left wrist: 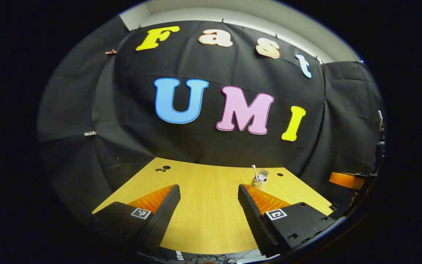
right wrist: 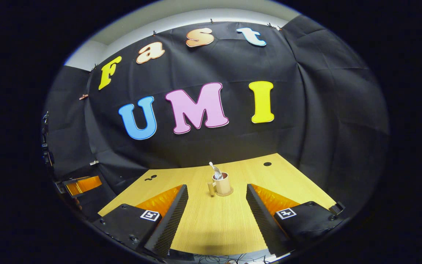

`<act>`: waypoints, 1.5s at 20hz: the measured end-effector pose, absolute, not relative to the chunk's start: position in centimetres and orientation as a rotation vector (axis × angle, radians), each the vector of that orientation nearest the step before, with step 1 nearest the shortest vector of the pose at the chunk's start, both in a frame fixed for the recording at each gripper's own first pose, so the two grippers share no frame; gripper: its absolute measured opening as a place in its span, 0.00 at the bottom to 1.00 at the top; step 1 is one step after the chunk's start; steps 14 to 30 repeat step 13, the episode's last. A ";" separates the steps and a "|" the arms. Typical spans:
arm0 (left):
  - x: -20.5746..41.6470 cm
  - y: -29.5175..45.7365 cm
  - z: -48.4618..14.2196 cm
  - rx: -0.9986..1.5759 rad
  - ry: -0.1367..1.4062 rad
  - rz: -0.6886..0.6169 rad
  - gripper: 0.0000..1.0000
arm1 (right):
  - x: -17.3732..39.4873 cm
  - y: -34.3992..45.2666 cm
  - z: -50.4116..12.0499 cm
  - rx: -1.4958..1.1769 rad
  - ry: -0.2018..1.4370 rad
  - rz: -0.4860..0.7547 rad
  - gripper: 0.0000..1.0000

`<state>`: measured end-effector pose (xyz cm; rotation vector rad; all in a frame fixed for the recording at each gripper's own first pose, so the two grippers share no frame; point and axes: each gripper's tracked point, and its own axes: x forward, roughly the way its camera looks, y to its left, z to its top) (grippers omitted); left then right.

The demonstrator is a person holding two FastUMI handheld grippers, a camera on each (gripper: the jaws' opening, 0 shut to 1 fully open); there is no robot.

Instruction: Put the toothbrush and toothpaste on the desktop into the cup, then pick up the cup and place it on the coaster on the desktop.

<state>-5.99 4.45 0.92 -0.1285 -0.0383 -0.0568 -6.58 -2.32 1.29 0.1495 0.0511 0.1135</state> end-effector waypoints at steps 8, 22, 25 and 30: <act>-11.6 6.5 -2.8 -0.123 -0.029 -0.038 0.98 | -11.4 -2.1 -1.3 0.136 0.083 0.066 0.98; -12.2 6.1 -3.9 -0.099 0.009 -0.062 0.98 | -11.7 -0.9 -1.7 0.125 0.088 0.068 0.98; -12.2 6.1 -3.9 -0.099 0.009 -0.062 0.98 | -11.7 -0.9 -1.7 0.125 0.088 0.068 0.98; -12.2 6.1 -3.9 -0.099 0.009 -0.062 0.98 | -11.7 -0.9 -1.7 0.125 0.088 0.068 0.98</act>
